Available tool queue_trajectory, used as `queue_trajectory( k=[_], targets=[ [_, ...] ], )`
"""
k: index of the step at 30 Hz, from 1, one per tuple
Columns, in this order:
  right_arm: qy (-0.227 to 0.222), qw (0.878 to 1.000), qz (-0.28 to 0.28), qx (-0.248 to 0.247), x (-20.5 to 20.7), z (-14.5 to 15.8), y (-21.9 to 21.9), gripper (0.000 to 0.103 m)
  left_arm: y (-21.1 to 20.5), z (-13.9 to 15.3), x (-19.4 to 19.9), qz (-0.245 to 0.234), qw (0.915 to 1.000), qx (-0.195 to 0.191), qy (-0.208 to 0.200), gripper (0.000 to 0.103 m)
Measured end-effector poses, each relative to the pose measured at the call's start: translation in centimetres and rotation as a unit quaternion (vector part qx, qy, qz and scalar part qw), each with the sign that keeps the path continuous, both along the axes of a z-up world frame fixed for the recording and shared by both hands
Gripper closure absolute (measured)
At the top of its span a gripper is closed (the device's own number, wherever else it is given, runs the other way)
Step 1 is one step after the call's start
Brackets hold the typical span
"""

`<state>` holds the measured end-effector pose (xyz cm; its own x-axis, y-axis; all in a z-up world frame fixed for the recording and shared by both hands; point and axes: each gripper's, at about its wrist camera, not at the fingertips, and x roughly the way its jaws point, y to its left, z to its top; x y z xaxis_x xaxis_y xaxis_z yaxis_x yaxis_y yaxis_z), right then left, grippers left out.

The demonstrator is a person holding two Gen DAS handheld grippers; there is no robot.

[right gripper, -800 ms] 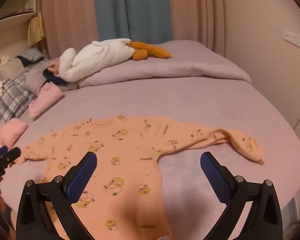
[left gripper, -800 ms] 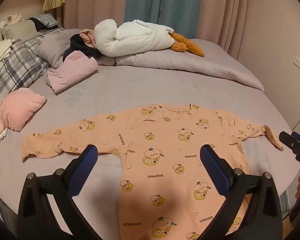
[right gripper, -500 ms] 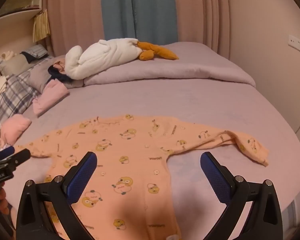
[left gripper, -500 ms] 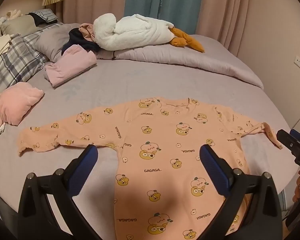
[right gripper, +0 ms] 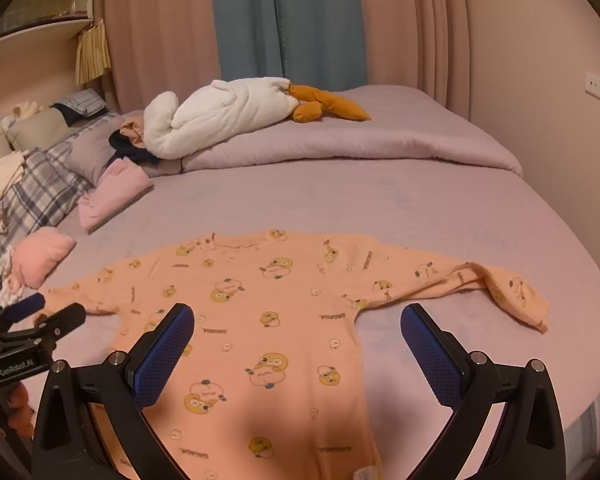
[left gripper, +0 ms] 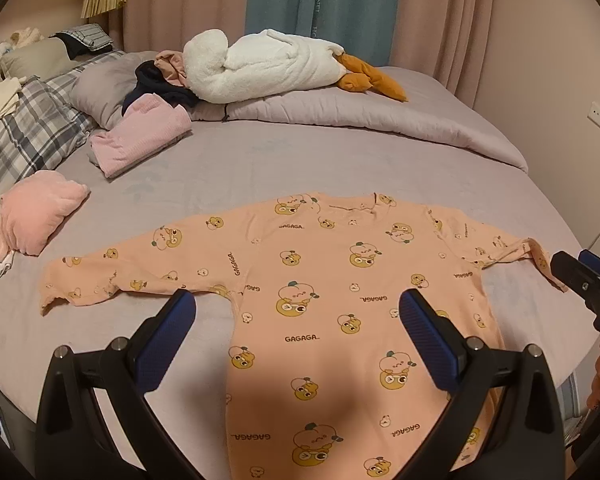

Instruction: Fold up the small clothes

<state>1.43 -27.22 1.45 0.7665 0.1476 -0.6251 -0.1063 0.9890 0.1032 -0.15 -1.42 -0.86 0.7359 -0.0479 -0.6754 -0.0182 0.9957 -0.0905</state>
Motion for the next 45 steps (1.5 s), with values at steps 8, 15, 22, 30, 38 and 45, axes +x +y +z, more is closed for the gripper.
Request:
queue_trajectory(
  k=[8,15,22,30,38,45],
  targets=[
    [0.001,1.000,-0.001,0.003,-0.11,-0.24,0.06,0.001,0.04,0.20,-0.02,-0.001,1.0000,-0.009,0.000,0.001],
    [0.014,1.000,-0.012,0.012,0.02,-0.46,-0.25,0.001,0.06,0.23,0.00,-0.001,0.9999,-0.013,0.002,0.001],
    [0.022,0.999,-0.015,0.021,-0.02,-0.61,-0.55,0.001,0.24,0.29,-0.20,0.004,0.9999,-0.013,0.000,0.001],
    [0.026,0.999,-0.010,0.022,0.26,-0.93,-0.08,0.001,0.44,0.24,-0.33,0.003,0.9999,-0.016,-0.001,0.001],
    [0.024,0.999,-0.014,0.025,0.31,-0.93,-0.21,0.001,0.53,0.13,-0.27,0.003,0.9998,-0.020,0.003,0.001],
    [0.023,0.999,-0.019,0.032,0.30,-0.84,-0.64,0.001,0.53,0.18,-0.16,0.003,0.9998,-0.020,0.002,0.001]
  ],
)
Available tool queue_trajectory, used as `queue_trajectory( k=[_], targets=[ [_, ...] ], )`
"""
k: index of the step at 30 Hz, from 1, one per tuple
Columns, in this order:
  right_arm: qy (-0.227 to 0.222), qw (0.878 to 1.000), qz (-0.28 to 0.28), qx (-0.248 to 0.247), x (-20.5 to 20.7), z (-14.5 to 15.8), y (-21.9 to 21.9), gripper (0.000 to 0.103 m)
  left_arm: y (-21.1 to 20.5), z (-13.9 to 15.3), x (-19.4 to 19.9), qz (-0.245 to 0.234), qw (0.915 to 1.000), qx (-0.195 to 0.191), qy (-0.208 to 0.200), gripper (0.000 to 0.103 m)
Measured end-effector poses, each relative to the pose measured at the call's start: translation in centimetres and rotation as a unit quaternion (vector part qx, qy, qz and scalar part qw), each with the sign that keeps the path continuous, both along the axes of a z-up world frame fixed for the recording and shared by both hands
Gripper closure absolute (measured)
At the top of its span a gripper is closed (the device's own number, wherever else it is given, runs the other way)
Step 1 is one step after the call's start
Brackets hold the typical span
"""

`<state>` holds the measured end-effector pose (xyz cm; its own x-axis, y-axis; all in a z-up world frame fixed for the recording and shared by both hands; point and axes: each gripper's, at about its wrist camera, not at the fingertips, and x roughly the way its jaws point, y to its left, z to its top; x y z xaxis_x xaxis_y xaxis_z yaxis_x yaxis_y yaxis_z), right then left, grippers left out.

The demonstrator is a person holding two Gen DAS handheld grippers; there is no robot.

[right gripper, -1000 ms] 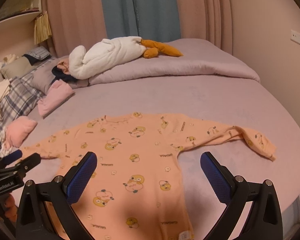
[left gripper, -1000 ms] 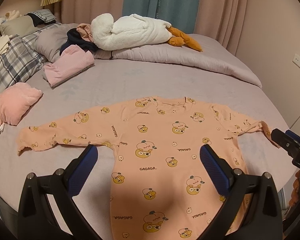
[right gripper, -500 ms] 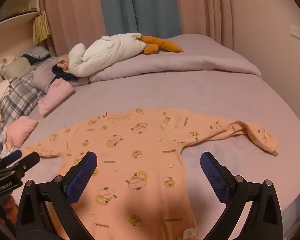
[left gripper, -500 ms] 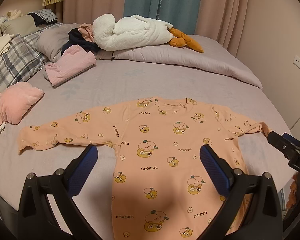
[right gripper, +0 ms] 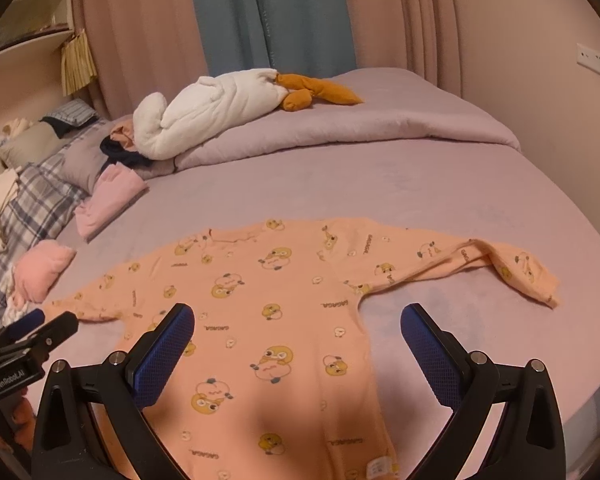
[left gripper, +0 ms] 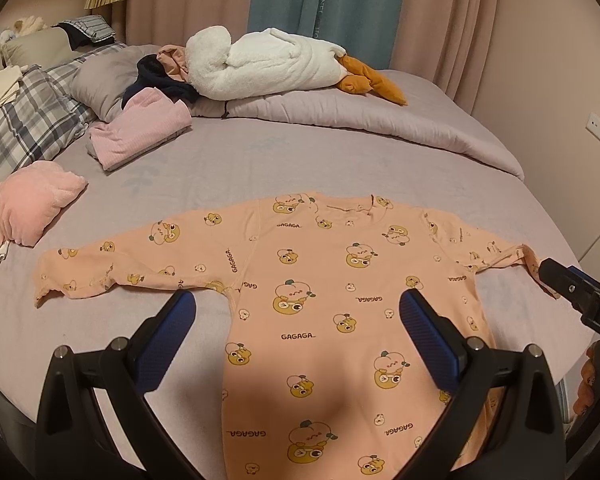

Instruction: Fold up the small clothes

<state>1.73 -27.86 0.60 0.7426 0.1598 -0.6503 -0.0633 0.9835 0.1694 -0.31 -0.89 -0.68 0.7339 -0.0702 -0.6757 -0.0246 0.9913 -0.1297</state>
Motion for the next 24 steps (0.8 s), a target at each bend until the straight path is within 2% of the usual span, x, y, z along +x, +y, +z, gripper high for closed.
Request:
queue_trajectory(
  k=[24],
  targets=[
    [0.013,0.999,-0.030,0.029,0.4,-0.6,-2.7,0.001,-0.8,-0.9,0.6,-0.012,0.9997,-0.013,0.016,0.002]
  ],
)
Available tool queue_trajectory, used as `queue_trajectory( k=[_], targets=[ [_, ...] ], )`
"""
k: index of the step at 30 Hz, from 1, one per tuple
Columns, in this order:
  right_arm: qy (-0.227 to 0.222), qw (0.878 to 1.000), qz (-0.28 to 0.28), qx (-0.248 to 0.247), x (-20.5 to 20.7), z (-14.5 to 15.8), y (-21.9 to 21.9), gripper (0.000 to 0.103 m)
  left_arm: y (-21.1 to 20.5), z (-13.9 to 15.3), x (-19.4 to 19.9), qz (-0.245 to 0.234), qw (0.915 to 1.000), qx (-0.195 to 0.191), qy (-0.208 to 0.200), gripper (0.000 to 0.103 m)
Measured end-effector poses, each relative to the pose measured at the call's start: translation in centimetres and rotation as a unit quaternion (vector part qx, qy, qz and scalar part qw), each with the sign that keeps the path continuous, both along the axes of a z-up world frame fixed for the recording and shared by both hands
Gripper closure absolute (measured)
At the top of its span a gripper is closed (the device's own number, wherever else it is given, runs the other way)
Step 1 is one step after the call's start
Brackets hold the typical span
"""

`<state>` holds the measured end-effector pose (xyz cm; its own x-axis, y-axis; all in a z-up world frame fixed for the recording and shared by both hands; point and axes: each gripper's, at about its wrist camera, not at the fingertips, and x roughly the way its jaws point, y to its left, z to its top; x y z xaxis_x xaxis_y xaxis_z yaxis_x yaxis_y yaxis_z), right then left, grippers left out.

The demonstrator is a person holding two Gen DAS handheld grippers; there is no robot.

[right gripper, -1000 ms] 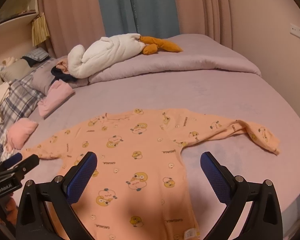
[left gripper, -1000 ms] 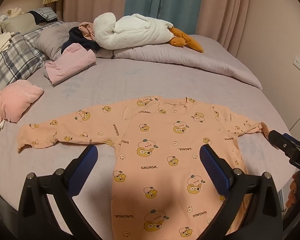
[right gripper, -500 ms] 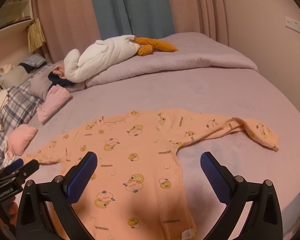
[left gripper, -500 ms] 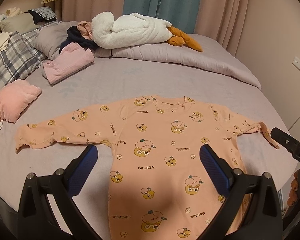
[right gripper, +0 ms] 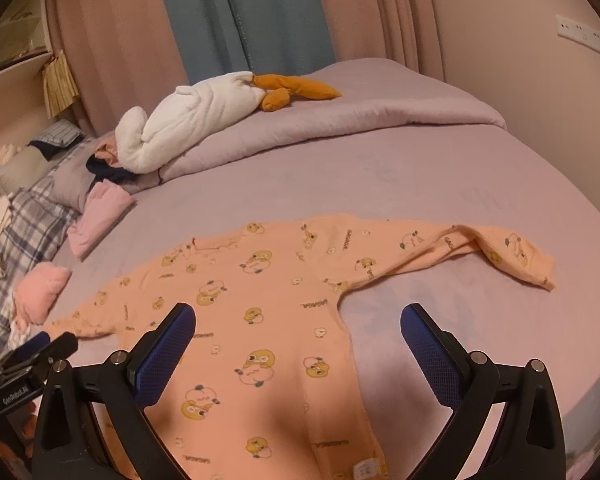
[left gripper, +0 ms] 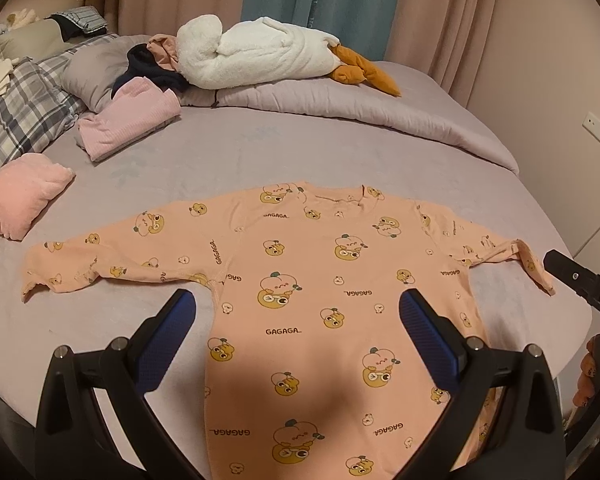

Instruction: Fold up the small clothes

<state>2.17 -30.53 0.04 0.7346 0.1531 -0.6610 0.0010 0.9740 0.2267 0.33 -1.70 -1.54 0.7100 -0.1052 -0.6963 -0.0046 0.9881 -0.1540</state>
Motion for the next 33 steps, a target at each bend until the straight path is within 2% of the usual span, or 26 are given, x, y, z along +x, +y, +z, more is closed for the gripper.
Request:
queue_trajectory(
  k=[20,27,33],
  targets=[
    [0.020,0.999,-0.046,0.017,0.5,-1.4,-3.4,0.001,-0.8,-1.3,1.4,-0.012,0.9996,-0.010,0.024,0.002],
    [0.036,0.995,-0.083,0.034,0.6,-2.6,-6.7,0.001,-1.8,-1.8,2.4,-0.018,0.9992,-0.006,0.036,0.003],
    [0.047,0.989,-0.131,0.052,1.0,-3.6,-11.2,0.001,-2.6,-2.5,3.3,-0.022,0.9986,-0.005,0.048,0.003]
  ],
)
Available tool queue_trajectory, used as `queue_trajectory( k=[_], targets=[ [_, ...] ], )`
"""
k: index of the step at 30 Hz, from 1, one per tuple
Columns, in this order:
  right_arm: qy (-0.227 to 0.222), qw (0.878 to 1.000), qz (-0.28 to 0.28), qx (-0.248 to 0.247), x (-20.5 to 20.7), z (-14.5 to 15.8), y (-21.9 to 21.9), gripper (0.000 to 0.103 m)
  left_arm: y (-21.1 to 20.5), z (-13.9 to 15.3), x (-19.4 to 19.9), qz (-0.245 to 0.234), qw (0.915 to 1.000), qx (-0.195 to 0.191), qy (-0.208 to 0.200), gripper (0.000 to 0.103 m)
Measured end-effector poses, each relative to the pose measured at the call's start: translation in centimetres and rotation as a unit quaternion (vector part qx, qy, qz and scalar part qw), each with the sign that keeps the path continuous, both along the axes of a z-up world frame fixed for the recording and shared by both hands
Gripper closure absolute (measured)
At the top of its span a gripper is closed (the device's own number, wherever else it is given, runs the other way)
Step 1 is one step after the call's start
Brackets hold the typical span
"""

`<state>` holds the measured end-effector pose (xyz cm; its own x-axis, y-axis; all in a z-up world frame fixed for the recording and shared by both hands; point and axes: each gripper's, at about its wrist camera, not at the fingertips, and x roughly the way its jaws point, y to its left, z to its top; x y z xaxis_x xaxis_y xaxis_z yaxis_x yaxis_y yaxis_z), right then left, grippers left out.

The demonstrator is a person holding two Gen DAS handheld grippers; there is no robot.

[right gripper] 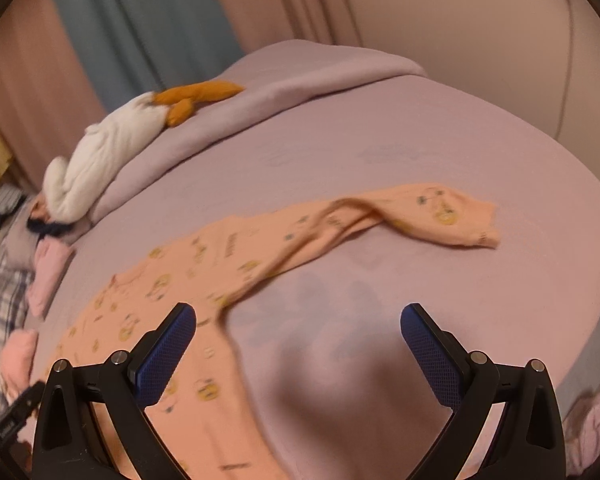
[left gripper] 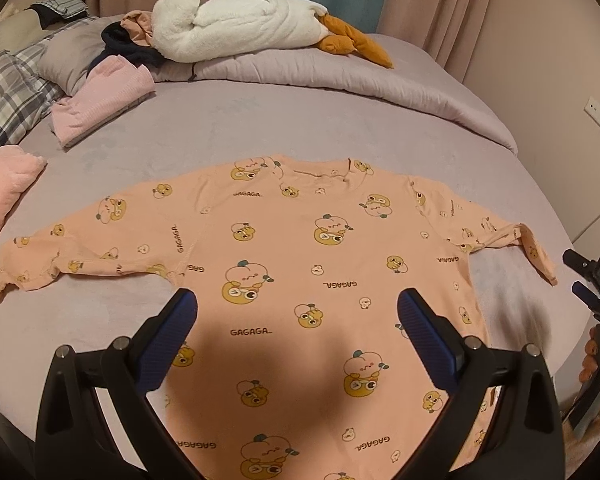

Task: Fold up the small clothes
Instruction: 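Grasp the sleeve cuff of the peach romper with the right tool, then lift the sleeve and fold it across the romper body, open right tool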

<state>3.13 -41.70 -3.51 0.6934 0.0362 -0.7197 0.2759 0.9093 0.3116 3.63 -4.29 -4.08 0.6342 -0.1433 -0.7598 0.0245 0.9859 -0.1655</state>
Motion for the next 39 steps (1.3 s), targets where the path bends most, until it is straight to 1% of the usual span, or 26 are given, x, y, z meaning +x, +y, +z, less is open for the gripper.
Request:
queue_trajectory(
  k=[5,7,10,12,13,14,15,16,17,19,20,21,22,23,25,26,28,29,31,32,34,37,39],
  targets=[
    [0.016,0.997,-0.059,0.049,0.7,-1.6,-5.9,0.001,0.2,-1.0,0.9,0.008,0.9998,-0.001,0.016,0.003],
    [0.035,0.994,-0.089,0.059,1.1,-2.5,-8.1,0.001,0.3,-1.5,1.3,0.014,0.9995,-0.003,0.027,0.005],
    [0.049,0.987,-0.123,0.090,1.8,-4.1,-11.0,0.002,0.5,-2.4,1.9,0.020,0.9989,-0.006,0.042,0.007],
    [0.051,0.982,-0.133,0.128,2.4,-5.2,-12.4,0.006,0.5,-2.7,2.1,0.022,0.9985,-0.007,0.049,0.007],
    [0.053,0.977,-0.140,0.154,2.8,-5.8,-13.1,0.007,0.5,-2.8,2.2,0.023,0.9984,-0.006,0.051,0.007],
    [0.053,0.974,-0.143,0.167,2.9,-6.1,-13.3,0.007,0.5,-2.9,2.3,0.024,0.9983,-0.005,0.052,0.007],
    [0.053,0.971,-0.148,0.182,3.3,-6.7,-13.7,0.010,0.5,-3.0,2.4,0.025,0.9983,-0.004,0.053,0.007],
    [0.059,0.967,-0.158,0.190,3.7,-7.3,-14.0,0.019,0.5,-3.1,2.5,0.026,0.9982,-0.003,0.053,0.007],
    [0.066,0.966,-0.164,0.188,3.9,-7.6,-13.9,0.024,0.5,-3.1,2.5,0.026,0.9982,-0.003,0.054,0.008],
    [0.077,0.963,-0.181,0.184,4.3,-8.2,-13.9,0.040,0.6,-3.1,2.7,0.028,0.9982,-0.002,0.054,0.008],
    [0.075,0.962,-0.188,0.181,4.5,-8.3,-13.7,0.044,0.7,-3.1,2.8,0.030,0.9981,-0.001,0.054,0.008],
    [0.072,0.963,-0.191,0.177,4.6,-8.1,-13.8,0.060,0.8,-3.1,2.8,0.031,0.9980,0.000,0.054,0.008],
    [0.070,0.964,-0.191,0.172,4.8,-7.9,-13.9,0.088,1.0,-3.1,2.9,0.033,0.9980,0.000,0.054,0.008],
    [0.060,0.967,-0.188,0.161,5.0,-7.3,-14.0,0.097,1.1,-3.1,2.9,0.034,0.9980,0.000,0.053,0.008],
    [0.031,0.972,-0.186,0.141,4.7,-5.8,-14.2,0.097,1.5,-3.1,3.0,0.039,0.9979,0.001,0.052,0.008],
    [0.011,0.975,-0.187,0.118,4.5,-4.5,-14.5,0.097,1.8,-3.1,3.0,0.042,0.9978,0.002,0.051,0.008],
    [-0.007,0.977,-0.194,0.087,4.3,-2.4,-14.9,0.097,2.2,-3.1,3.0,0.048,0.9976,0.003,0.050,0.008],
    [-0.013,0.978,-0.193,0.082,4.4,-1.7,-15.3,0.097,2.5,-3.1,3.1,0.051,0.9974,0.002,0.050,0.008],
    [-0.019,0.979,-0.185,0.088,5.1,-1.0,-16.1,0.097,3.0,-3.2,3.1,0.058,0.9970,-0.001,0.051,0.009],
    [-0.015,0.979,-0.184,0.087,5.4,-0.8,-16.1,0.097,3.3,-3.2,3.1,0.062,0.9967,-0.003,0.052,0.009],
    [-0.012,0.982,-0.176,0.072,5.8,0.0,-15.4,0.097,3.7,-3.2,3.0,0.068,0.9963,-0.006,0.052,0.009],
    [-0.027,0.988,-0.150,0.034,6.6,1.7,-13.0,0.097,4.3,-3.1,2.8,0.076,0.9957,-0.006,0.051,0.009],
    [-0.039,0.990,-0.131,0.021,7.0,3.3,-11.0,0.097,4.7,-2.9,2.6,0.081,0.9955,-0.009,0.047,0.009]
  ],
)
